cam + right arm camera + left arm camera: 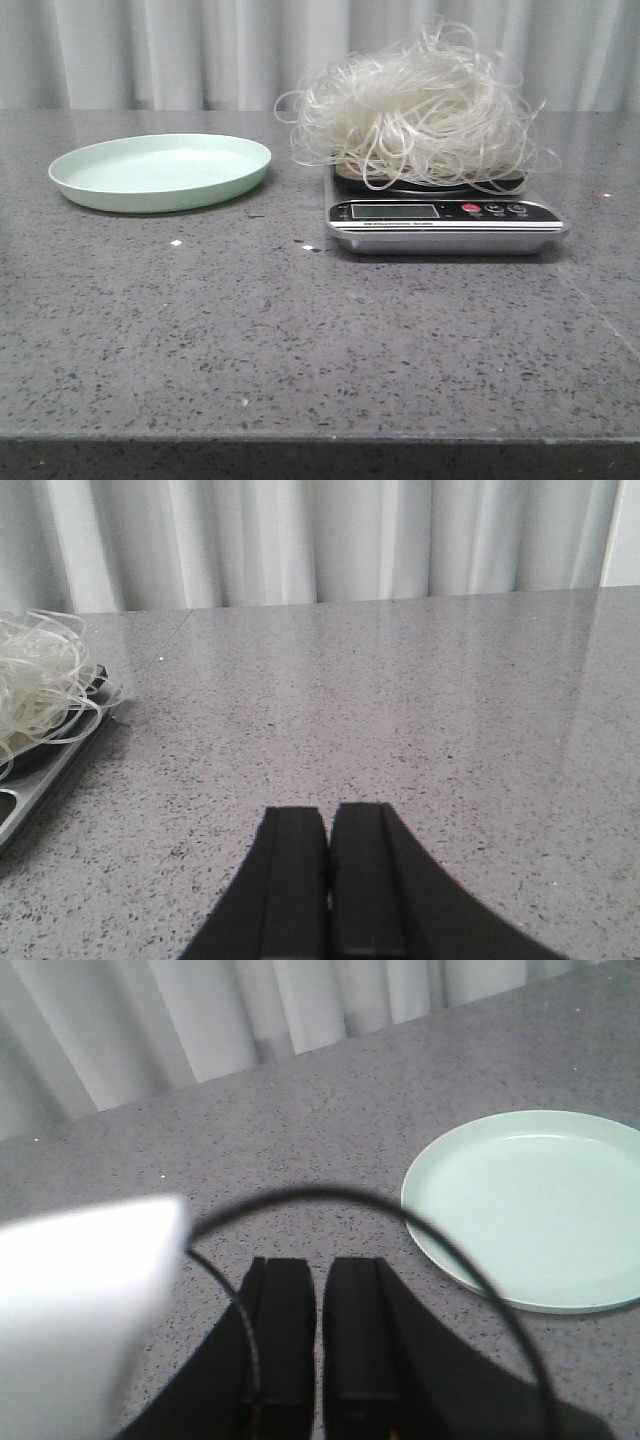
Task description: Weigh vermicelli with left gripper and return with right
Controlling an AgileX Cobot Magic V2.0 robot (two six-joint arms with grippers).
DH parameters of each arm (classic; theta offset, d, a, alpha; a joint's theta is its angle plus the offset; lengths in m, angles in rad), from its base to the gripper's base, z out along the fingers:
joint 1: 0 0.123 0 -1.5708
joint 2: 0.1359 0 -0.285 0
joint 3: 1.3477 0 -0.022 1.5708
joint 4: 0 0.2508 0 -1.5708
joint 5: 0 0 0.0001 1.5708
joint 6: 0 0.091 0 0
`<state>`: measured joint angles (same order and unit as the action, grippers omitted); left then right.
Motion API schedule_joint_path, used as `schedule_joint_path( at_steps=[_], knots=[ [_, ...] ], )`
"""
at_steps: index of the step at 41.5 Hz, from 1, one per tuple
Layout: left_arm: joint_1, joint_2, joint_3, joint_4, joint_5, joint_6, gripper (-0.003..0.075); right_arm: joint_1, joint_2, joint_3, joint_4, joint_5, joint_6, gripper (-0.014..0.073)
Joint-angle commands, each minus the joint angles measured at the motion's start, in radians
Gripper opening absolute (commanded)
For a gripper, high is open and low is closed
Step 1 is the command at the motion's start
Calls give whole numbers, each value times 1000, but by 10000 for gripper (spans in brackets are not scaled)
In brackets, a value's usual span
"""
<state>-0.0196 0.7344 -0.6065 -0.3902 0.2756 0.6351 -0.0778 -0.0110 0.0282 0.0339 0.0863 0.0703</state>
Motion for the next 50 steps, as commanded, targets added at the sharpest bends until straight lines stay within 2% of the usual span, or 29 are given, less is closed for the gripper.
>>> schedule_joint_path(
  at_steps=[1, 8, 14, 19, 37, 50],
  knots=[
    [-19, -11, 30, -13, -158, -16, 143, -8, -16, -8, -2, -80, -3, 151],
    [-84, -11, 113, -15, -312, -16, 144, -8, -16, -8, -2, -80, -3, 151],
    [-137, -29, 120, -15, -338, -14, 144, -8, -16, -8, -2, -80, -3, 151],
    [-140, -100, 120, -58, -337, -14, 144, -8, -16, -8, -2, -80, -3, 151],
    [-140, -424, 177, -52, -296, -5, 144, -8, -16, -9, -2, -125, -3, 151],
    [-140, -469, 235, -85, -276, -5, 144, -8, -15, -42, -12, -185, -3, 151]
  ],
)
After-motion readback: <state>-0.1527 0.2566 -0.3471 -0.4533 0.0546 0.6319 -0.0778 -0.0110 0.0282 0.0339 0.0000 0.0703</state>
